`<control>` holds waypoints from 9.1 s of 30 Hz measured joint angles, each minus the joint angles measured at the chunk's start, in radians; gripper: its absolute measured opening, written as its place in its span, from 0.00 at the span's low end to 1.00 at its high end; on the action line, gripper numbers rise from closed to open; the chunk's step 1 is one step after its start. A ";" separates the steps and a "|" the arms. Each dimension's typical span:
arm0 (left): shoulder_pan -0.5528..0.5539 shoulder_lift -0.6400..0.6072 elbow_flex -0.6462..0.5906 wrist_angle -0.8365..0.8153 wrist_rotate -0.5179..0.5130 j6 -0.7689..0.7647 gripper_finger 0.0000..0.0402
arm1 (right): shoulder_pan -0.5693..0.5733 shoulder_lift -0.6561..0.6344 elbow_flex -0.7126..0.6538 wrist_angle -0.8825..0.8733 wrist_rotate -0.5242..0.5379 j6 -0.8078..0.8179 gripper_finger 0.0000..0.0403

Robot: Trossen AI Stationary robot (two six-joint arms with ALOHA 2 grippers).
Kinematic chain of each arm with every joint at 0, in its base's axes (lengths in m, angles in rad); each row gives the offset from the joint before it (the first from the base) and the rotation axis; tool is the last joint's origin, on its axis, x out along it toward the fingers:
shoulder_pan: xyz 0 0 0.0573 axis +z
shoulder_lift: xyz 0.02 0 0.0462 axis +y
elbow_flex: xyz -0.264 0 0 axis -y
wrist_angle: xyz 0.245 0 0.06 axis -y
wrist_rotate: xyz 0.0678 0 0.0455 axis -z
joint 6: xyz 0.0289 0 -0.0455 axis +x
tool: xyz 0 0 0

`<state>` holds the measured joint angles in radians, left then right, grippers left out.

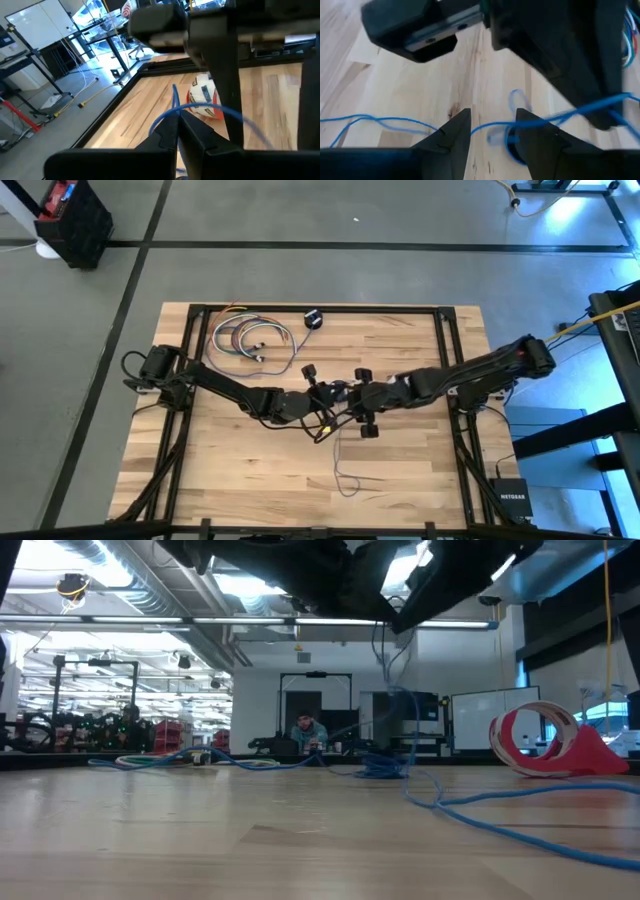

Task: Coil cords
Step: Coil the blue wire onto the spool

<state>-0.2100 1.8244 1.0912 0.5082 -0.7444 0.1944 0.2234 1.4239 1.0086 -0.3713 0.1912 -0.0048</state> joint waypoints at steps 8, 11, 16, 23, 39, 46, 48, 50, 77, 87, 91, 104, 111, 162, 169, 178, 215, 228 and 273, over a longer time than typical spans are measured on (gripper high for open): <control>0.000 0.000 0.000 -0.003 0.000 0.000 0.01 | 0.010 -0.059 0.046 -0.157 0.025 0.019 0.40; 0.000 0.000 0.000 -0.003 0.000 0.000 0.01 | 0.040 -0.108 0.046 -0.208 0.166 0.021 0.40; 0.000 0.000 0.000 -0.003 0.000 -0.002 0.01 | 0.068 -0.159 0.039 -0.221 0.312 0.001 0.40; -0.006 0.000 0.000 -0.001 0.000 0.002 0.01 | 0.043 -0.143 -0.055 -0.065 0.343 -0.167 0.40; -0.031 0.000 0.000 -0.010 0.001 0.025 0.01 | -0.013 -0.141 -0.115 0.124 0.314 -0.340 0.06; -0.054 0.000 0.001 0.003 -0.011 0.049 0.01 | -0.012 -0.143 -0.111 0.133 0.369 -0.341 0.03; -0.059 0.000 0.002 -0.001 -0.011 0.045 0.01 | 0.001 -0.149 -0.107 0.131 0.368 -0.341 0.02; -0.064 -0.001 0.003 -0.030 -0.010 0.044 0.01 | 0.011 -0.158 -0.107 0.132 0.387 -0.341 0.02; -0.080 -0.019 -0.001 -0.503 0.005 -0.285 0.18 | 0.011 -0.242 -0.104 0.059 0.445 -0.046 0.01; -0.049 -0.081 0.000 -0.289 0.124 -0.298 0.49 | 0.011 -0.241 -0.104 0.055 0.445 -0.044 0.01; 0.010 -0.081 0.001 -0.189 0.254 -0.311 0.49 | 0.011 -0.241 -0.104 0.055 0.445 -0.044 0.01; 0.099 -0.081 0.001 -0.172 0.432 -0.338 0.48 | 0.011 -0.240 -0.104 0.054 0.445 -0.051 0.01; 0.126 -0.068 0.001 -0.095 0.549 -0.325 0.48 | 0.012 -0.240 -0.105 0.053 0.436 -0.052 0.01; 0.139 -0.228 0.005 0.054 0.630 -0.274 0.00 | 0.196 -0.233 -0.409 0.500 0.380 -0.005 0.48; 0.138 -0.228 0.005 0.087 0.631 -0.274 0.01 | 0.119 -0.201 -0.409 0.548 0.260 -0.044 0.37; 0.131 -0.230 0.005 0.081 0.631 -0.292 0.00 | 0.077 -0.202 -0.398 0.576 0.221 -0.113 0.05; 0.143 -0.237 0.007 -0.062 0.626 -0.245 0.02 | 0.150 -0.262 0.270 -0.023 0.706 -0.289 0.01; 0.231 -0.237 0.004 -0.115 0.627 -0.221 0.05 | -0.059 -0.253 0.273 -0.051 0.659 -0.325 0.01; 0.324 0.158 -0.022 -0.364 0.626 -0.355 0.37 | -0.197 -0.332 0.312 -0.227 0.670 -0.299 0.02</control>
<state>0.1141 1.9823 1.0695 0.1440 -0.1183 -0.1607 0.0265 1.0920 1.3208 -0.5979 0.8610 -0.3034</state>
